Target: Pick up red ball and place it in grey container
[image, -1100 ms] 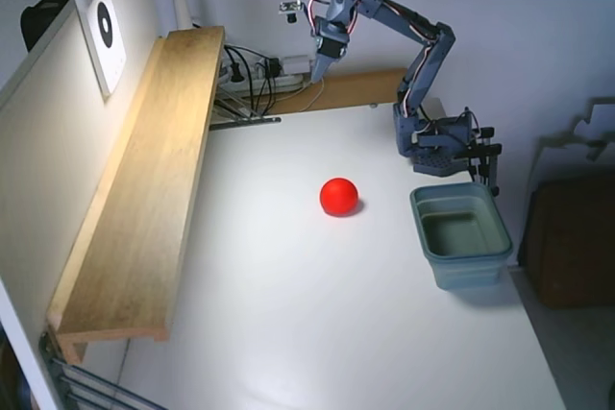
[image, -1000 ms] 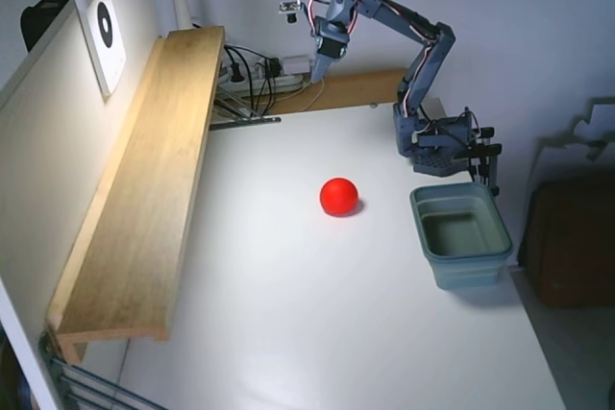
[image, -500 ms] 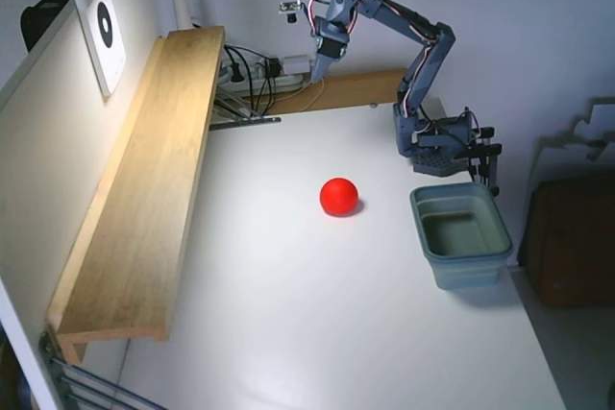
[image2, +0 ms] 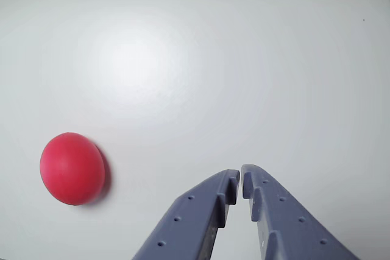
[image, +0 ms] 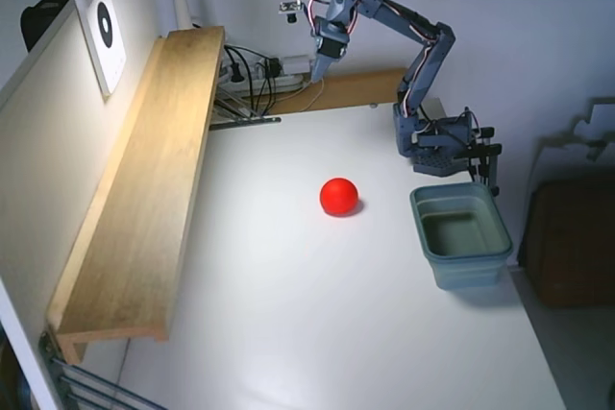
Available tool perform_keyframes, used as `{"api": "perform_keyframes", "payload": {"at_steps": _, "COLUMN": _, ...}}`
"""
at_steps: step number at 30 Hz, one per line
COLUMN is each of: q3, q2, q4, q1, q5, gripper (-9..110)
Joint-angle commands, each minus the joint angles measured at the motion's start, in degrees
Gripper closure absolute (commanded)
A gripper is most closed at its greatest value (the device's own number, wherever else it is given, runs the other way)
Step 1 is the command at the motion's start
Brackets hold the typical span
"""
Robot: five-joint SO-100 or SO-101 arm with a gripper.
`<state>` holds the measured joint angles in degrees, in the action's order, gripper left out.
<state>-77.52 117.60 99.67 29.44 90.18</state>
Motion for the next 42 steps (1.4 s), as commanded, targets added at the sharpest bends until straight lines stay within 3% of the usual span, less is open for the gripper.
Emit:
{"api": "perform_keyframes", "payload": {"at_steps": 1, "q3": 1.8, "q2": 1.6, "q4": 0.3, "q1": 0.6, "q5": -0.2, "gripper": 104}}
{"api": "perform_keyframes", "payload": {"at_steps": 13, "q3": 1.8, "q2": 1.6, "q4": 0.3, "q1": -0.1, "q5": -0.2, "gripper": 104}}
{"api": "perform_keyframes", "payload": {"at_steps": 14, "q3": 1.8, "q2": 1.6, "q4": 0.3, "q1": -1.0, "q5": -0.2, "gripper": 63}}
{"api": "perform_keyframes", "payload": {"at_steps": 42, "q3": 1.8, "q2": 1.6, "q4": 0.3, "q1": -31.1, "q5": -0.2, "gripper": 63}}
